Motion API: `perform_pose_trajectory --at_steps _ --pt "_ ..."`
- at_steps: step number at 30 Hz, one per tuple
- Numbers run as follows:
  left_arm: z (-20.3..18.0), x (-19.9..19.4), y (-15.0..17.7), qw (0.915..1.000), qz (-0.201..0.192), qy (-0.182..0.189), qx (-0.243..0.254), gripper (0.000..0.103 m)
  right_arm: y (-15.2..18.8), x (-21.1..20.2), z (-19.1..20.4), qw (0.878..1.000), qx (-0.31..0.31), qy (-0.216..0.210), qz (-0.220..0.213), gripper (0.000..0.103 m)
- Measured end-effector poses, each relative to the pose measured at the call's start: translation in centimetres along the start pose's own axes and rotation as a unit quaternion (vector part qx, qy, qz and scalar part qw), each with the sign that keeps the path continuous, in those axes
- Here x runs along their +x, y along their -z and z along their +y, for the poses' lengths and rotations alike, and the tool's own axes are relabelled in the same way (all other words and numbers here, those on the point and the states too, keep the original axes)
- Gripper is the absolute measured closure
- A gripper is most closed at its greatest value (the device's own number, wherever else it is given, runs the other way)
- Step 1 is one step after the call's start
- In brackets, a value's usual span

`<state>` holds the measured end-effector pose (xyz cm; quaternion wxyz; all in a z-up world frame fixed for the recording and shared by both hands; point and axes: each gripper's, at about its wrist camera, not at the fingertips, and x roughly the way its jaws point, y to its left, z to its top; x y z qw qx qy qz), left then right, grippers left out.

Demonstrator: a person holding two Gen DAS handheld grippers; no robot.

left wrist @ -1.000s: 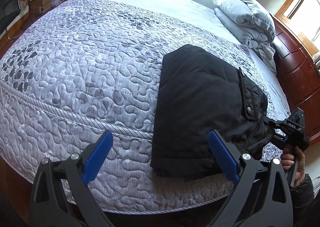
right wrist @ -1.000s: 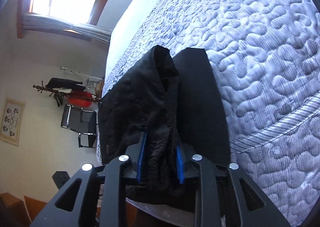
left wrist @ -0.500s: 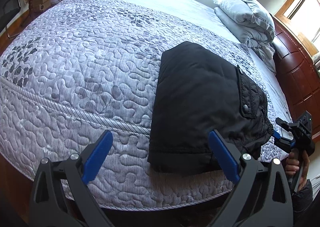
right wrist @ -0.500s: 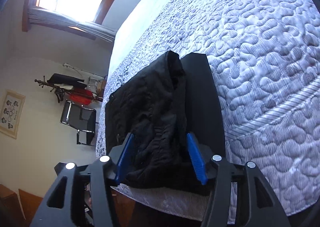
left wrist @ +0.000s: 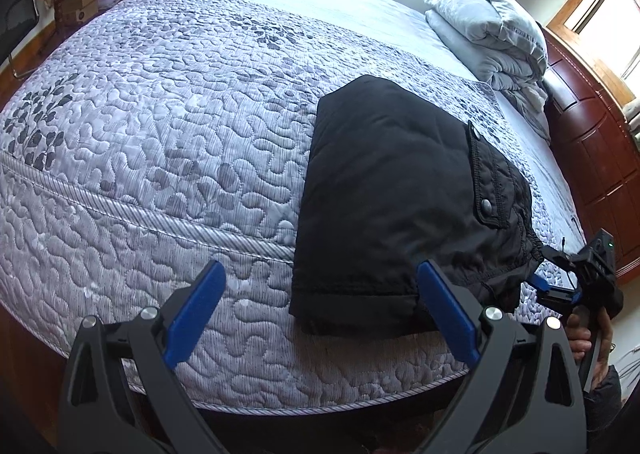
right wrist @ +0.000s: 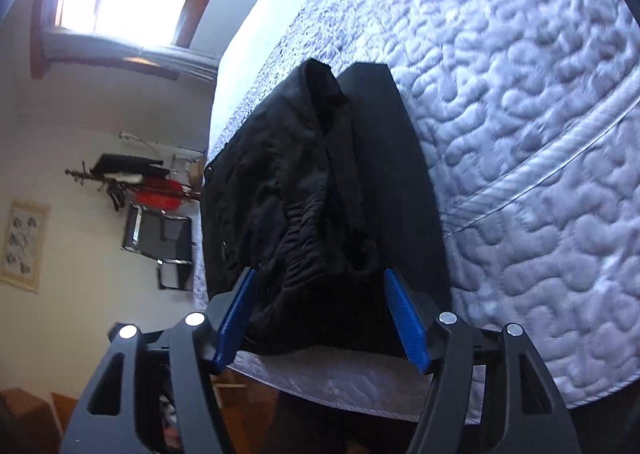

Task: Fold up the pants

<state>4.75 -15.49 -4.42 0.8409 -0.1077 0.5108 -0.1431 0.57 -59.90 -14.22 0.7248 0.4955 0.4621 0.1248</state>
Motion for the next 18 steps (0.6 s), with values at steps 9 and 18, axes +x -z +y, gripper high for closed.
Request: perform_pose_trajectory --at_steps 9,18 --pt "-0.3 -0.2 0.1 1.0 0.002 -0.004 0.004 0.006 -0.2 -1.0 0.2 0.999 -0.007 -0.026 -0.019 0.069" --pt "-0.9 0.3 -0.1 0.9999 0.007 -0.001 0.016 0.006 0.1 -2.8 -1.0 1.0 -0.002 -0.01 -0.025 0.07"
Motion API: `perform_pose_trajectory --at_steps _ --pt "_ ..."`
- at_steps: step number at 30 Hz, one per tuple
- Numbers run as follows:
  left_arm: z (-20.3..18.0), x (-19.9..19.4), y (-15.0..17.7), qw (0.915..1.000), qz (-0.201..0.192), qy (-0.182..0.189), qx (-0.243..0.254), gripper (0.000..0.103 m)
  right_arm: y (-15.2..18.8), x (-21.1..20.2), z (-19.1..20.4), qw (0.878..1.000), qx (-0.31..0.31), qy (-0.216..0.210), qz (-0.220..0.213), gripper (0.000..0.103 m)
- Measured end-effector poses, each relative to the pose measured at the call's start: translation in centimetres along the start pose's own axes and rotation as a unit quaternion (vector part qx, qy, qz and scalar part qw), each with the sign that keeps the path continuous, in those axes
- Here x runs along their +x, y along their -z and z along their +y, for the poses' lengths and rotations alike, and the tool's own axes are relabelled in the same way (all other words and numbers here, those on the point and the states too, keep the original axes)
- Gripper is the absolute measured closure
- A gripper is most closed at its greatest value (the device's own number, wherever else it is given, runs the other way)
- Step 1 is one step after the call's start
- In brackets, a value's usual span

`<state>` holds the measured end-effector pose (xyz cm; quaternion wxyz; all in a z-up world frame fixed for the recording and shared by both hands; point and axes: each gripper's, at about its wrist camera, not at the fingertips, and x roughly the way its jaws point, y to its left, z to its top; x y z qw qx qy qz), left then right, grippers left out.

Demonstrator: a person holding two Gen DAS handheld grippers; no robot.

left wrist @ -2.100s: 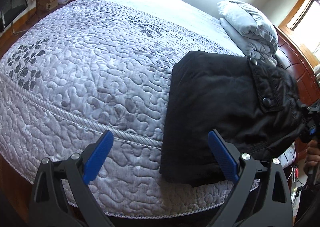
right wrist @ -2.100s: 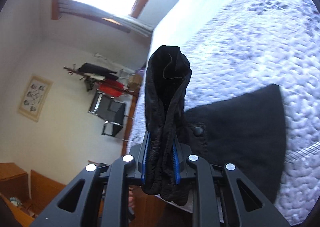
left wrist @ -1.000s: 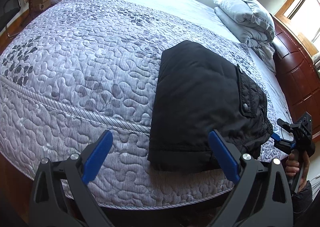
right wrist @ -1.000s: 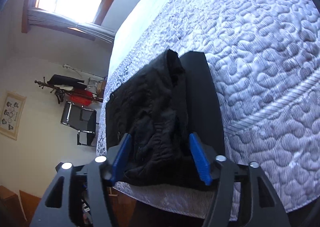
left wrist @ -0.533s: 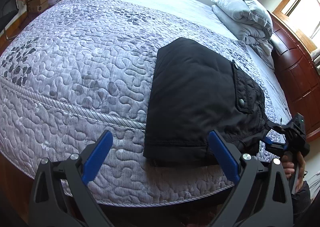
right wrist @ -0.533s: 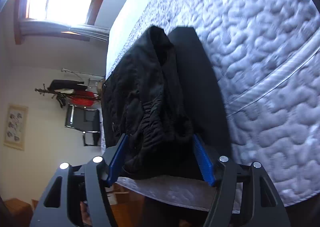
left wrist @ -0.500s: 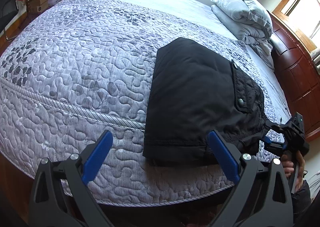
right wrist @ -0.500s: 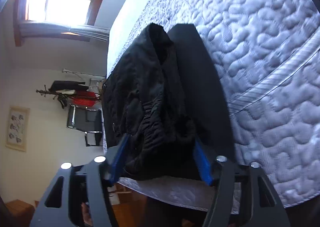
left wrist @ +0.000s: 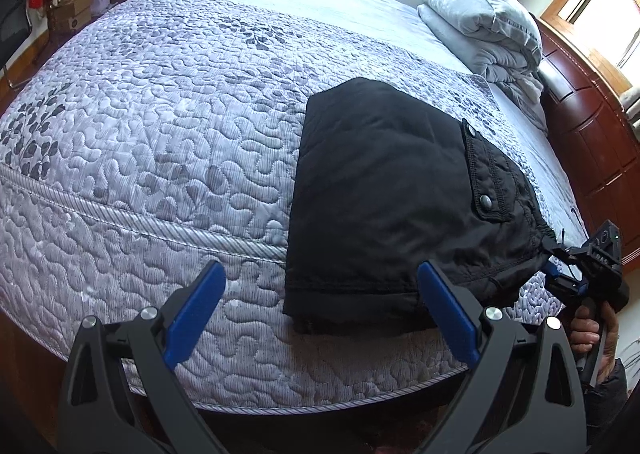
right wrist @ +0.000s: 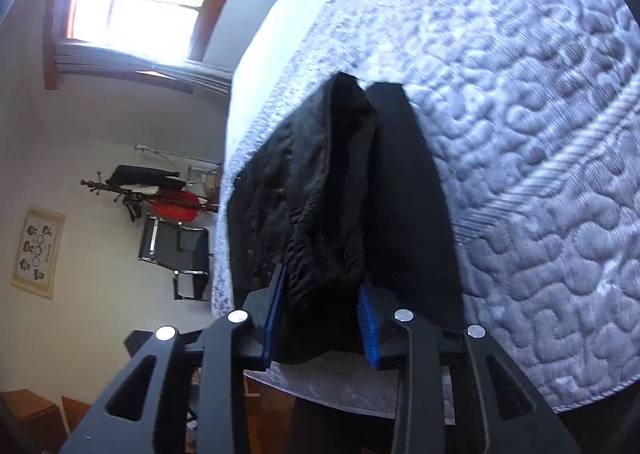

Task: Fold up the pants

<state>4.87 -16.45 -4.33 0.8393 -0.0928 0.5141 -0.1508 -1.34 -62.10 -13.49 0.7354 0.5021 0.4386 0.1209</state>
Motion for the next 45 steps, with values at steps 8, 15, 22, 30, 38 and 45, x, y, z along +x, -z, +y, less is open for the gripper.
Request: perform_pose_trajectory --at_steps 8,15,22,30,38,45 --pt "0.0 0.5 -0.1 1.0 0.006 -0.002 0.004 0.006 0.0 0.6 -0.7 1.0 -0.001 0.009 0.007 0.067" --pt "0.3 0.5 -1.0 0.9995 0.007 -0.019 0.022 0.006 0.6 0.4 4.2 0.993 -0.092 0.07 0.002 0.045" --pt "2.5 1.9 -2.7 0.9938 0.076 0.078 -0.023 0.003 -0.7 -1.9 5.9 0.99 -0.123 0.076 -0.005 0.011" --pt "6.1 6.2 -3.5 0.9728 0.132 0.146 -0.122 0.003 -2.4 -1.6 1.9 0.998 -0.053 0.03 0.016 0.009" --pt "5.3 8.8 -3.2 0.9727 0.164 0.133 -0.097 0.003 -2.7 -0.2 0.3 0.998 -0.042 0.037 0.037 0.009" --pt "4.0 11.0 -3.3 0.9585 0.191 0.185 -0.102 0.003 -3.1 1.2 0.0 0.997 -0.042 0.031 0.056 0.009"
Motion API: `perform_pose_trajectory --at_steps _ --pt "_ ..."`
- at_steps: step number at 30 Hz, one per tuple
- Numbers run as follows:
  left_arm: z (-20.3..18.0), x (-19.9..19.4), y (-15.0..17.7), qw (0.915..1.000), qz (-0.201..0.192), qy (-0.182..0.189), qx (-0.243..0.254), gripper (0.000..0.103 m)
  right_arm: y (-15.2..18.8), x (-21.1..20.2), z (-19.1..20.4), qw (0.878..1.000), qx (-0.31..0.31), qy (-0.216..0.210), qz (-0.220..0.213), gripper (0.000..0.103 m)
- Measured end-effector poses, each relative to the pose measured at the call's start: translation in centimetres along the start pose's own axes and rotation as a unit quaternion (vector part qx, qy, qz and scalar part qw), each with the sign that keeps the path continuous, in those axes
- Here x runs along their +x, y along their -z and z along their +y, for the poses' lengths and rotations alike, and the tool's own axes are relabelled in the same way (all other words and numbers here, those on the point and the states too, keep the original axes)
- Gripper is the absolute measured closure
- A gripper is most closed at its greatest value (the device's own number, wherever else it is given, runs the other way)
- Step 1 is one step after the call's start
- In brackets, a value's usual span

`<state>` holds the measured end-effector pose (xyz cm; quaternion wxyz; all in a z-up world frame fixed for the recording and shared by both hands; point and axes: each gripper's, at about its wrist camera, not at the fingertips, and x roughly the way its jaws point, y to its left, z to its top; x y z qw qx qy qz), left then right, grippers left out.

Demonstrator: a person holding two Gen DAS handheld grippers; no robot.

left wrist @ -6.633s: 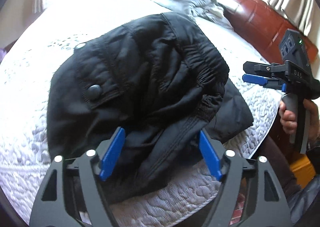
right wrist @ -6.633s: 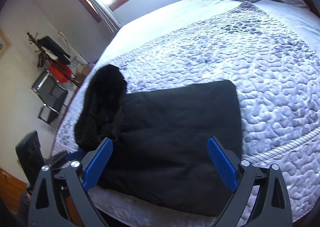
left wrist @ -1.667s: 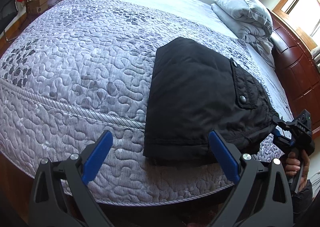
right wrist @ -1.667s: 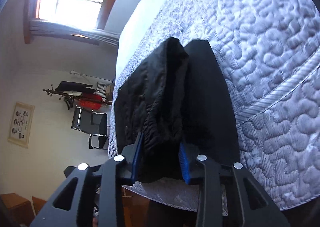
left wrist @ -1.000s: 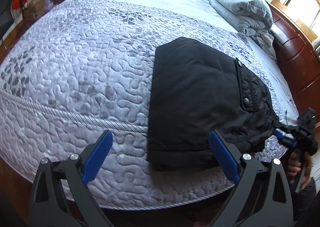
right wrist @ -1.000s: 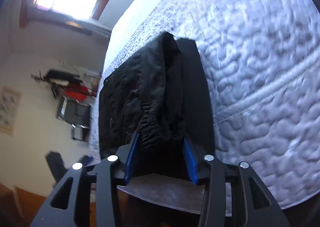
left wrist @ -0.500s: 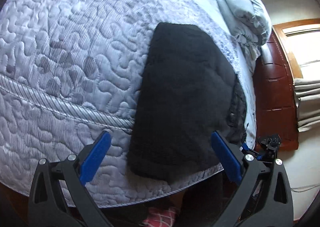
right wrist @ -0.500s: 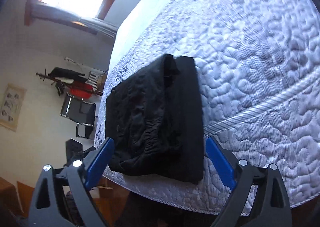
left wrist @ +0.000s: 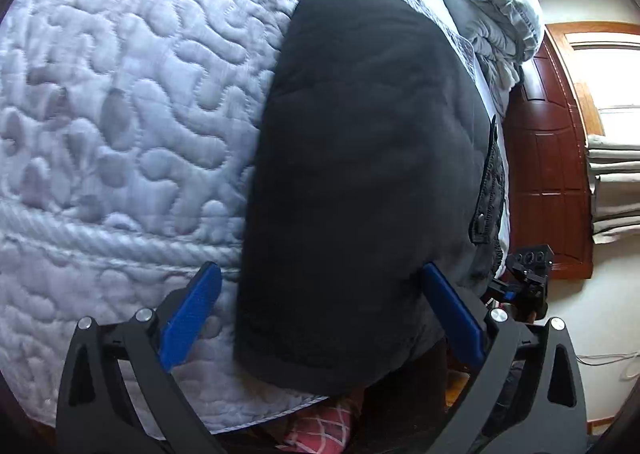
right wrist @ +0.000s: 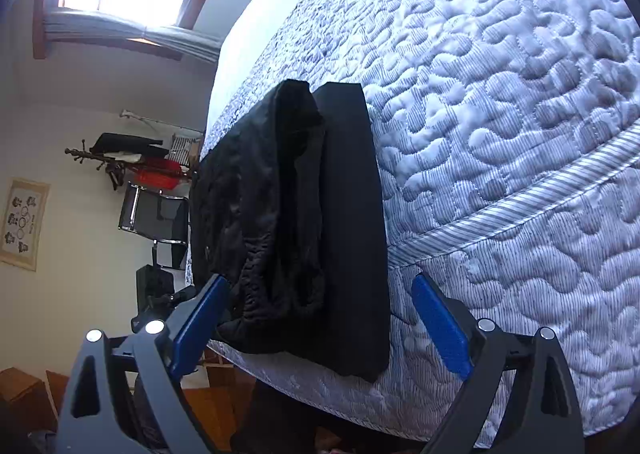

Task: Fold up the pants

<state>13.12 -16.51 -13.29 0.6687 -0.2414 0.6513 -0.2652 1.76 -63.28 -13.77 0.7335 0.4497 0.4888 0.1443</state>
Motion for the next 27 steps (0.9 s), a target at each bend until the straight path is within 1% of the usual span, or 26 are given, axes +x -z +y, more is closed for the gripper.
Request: perform_pose_trajectory --at_steps 2,6,15,19,23,27 --pt "-0.1 0.6 -0.1 0.9999 0.007 0.012 -0.002 0.003 -0.2 0.7 0.1 1.0 -0.002 -0.007 0.007 0.009" --pt "-0.4 1.4 -0.4 0.9998 0.017 0.011 -0.001 0.003 -0.8 2.1 -0.1 1.0 -0.003 -0.008 0.016 0.009" --pt "-0.6 2.3 -1.0 0.9985 0.043 0.034 -0.004 0.003 -1.8 4.5 -0.6 0.998 0.002 -0.037 0.043 0.009" --pt "-0.9 2.7 -1.2 0.9982 0.049 0.033 0.001 0.003 -2.1 5.6 -0.6 0.997 -0.003 -0.044 0.057 0.008" --pt "-2.2 3.2 -1.7 0.998 0.057 0.027 0.008 0.003 -2.0 6.8 -0.1 0.996 -0.008 -0.05 0.068 0.005" --pt "-2.3 4.1 -2.5 0.9965 0.073 0.041 -0.004 0.003 -1.8 7.9 0.3 0.995 -0.014 -0.057 0.079 0.004"
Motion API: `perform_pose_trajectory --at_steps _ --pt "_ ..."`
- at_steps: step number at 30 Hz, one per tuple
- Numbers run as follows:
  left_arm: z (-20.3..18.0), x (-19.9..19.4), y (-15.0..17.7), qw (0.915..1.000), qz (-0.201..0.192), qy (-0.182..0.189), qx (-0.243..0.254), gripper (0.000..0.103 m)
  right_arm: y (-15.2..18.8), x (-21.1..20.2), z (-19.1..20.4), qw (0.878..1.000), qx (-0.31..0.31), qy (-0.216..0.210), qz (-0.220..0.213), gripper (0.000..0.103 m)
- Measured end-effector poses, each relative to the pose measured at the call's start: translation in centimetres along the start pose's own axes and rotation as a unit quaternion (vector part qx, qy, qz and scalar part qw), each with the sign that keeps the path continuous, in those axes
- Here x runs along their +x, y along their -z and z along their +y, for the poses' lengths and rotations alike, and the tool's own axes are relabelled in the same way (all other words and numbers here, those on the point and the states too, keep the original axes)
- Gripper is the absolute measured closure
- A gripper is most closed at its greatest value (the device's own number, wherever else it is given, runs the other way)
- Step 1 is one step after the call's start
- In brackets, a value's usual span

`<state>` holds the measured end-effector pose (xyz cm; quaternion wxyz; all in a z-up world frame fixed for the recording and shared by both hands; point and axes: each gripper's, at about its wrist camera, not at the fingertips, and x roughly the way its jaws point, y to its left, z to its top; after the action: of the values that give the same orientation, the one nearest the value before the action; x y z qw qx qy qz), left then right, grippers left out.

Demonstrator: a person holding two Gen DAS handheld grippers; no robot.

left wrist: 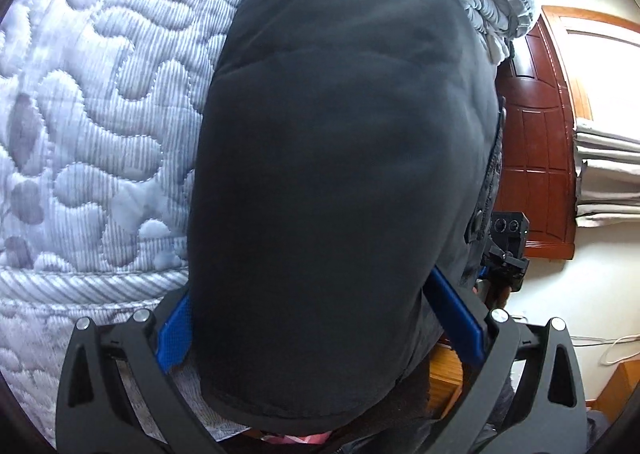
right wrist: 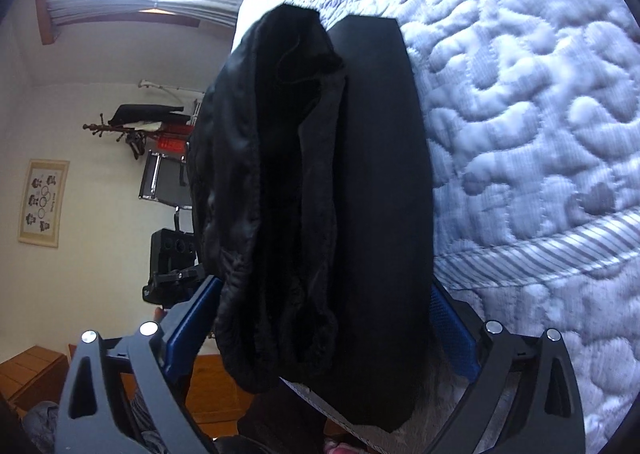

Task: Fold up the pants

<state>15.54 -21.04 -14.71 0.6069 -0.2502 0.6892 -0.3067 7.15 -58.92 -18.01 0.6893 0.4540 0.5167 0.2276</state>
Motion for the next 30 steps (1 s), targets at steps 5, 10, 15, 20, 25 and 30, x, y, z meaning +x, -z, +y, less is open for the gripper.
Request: perform_pose_trajectory --at_steps 5,10,15,20,25,30 --pt "-0.1 0.6 -0.4 0.9999 0.006 0.0 -0.01 0.002 -0.3 1.1 0.1 1.0 0.005 -0.01 0.008 0.003" --pt "-0.8 0.5 -0.2 0.9999 -0.002 0.003 -0.01 0.003 -0.2 1.7 1.4 1.0 -0.019 0.001 0.005 0.015" --pt "-1.5 0.6 0.5 0.9996 -0.028 -0.006 0.0 0.005 0.1 1.1 2.1 1.0 -0.024 -0.014 -0.012 0.045" --pt "-0.8 0.0 0.8 0.9992 -0.039 -0.01 -0.001 0.021 0.5 0.5 5.4 0.997 -0.07 0.007 -0.025 0.056" --pt "0.3 -0.3 0.7 0.999 -0.044 0.007 -0.006 0.037 0.9 0.2 8.2 0.993 -0.111 0.032 -0.033 0.056" --pt "1.1 -1.1 1.3 0.9979 -0.059 0.026 -0.003 0.048 0.8 -0.2 10.6 0.99 -0.13 0.037 -0.04 0.057"
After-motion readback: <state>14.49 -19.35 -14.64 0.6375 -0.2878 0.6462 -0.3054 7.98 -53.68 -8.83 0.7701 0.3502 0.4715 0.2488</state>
